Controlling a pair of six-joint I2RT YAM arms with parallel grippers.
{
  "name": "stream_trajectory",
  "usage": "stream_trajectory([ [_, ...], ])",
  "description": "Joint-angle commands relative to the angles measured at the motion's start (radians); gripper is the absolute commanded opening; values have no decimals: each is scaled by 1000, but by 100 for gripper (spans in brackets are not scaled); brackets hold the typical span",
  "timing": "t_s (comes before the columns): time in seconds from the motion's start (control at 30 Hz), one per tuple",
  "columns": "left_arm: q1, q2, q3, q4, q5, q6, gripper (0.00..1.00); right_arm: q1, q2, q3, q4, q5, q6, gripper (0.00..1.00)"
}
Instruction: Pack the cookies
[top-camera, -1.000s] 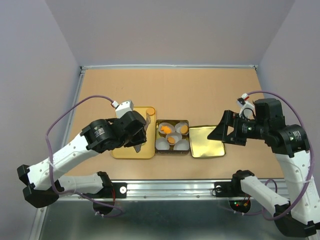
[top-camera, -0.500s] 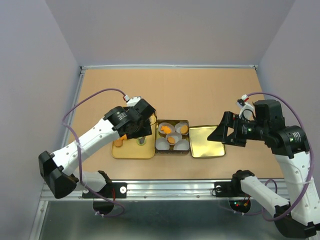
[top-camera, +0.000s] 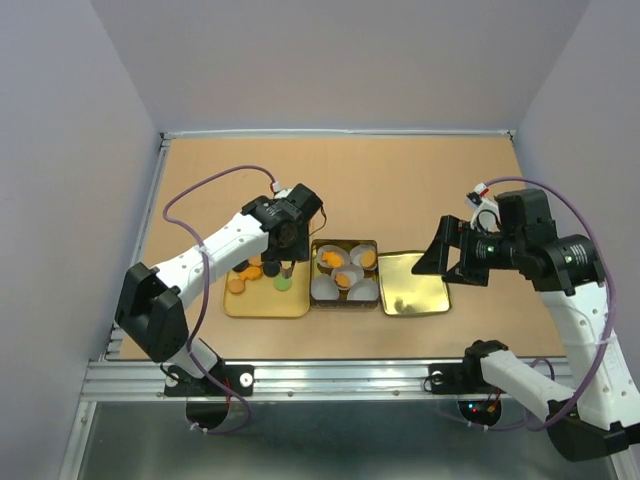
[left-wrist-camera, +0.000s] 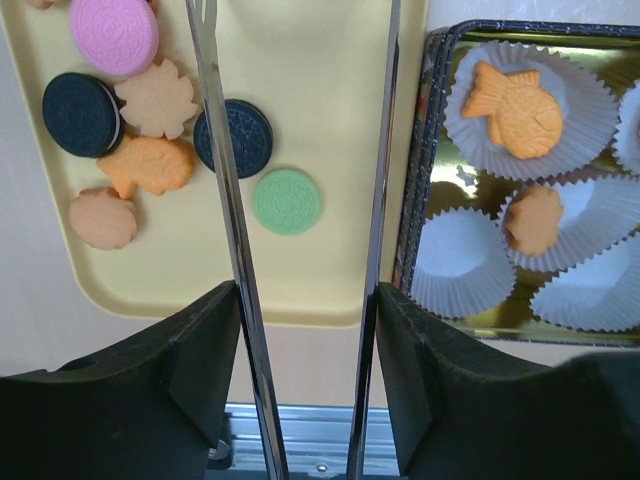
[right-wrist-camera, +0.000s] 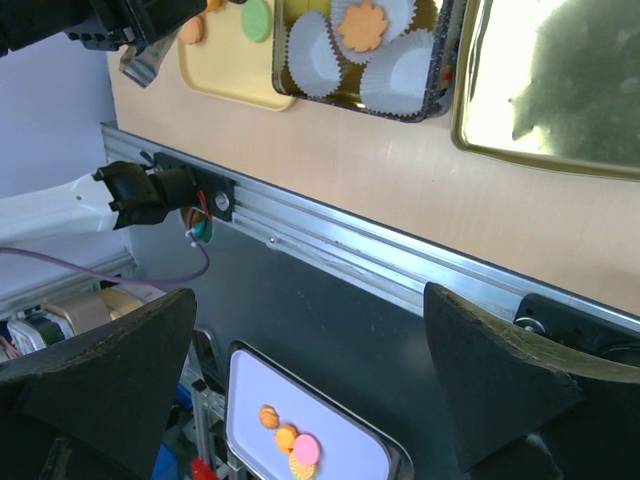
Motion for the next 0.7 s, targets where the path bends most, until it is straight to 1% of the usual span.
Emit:
stream_trajectory([
  [0.0, 24, 57, 62, 54, 7, 96, 63, 10, 28, 27, 65, 34, -24, 100],
  [0.17, 35, 147, 131, 71, 38, 149, 62, 15, 58, 45, 82, 57, -27, 100],
  [0.4, 42, 206, 190, 72, 59, 175, 60, 29, 104, 95, 90, 103, -45, 100],
  [0.57, 42, 220, 213, 51, 72, 169, 56, 43, 117, 105, 88, 112, -50, 100],
  [0.67, 42, 205, 211, 37, 73, 163, 50, 52, 114, 108, 88, 117, -51, 100],
])
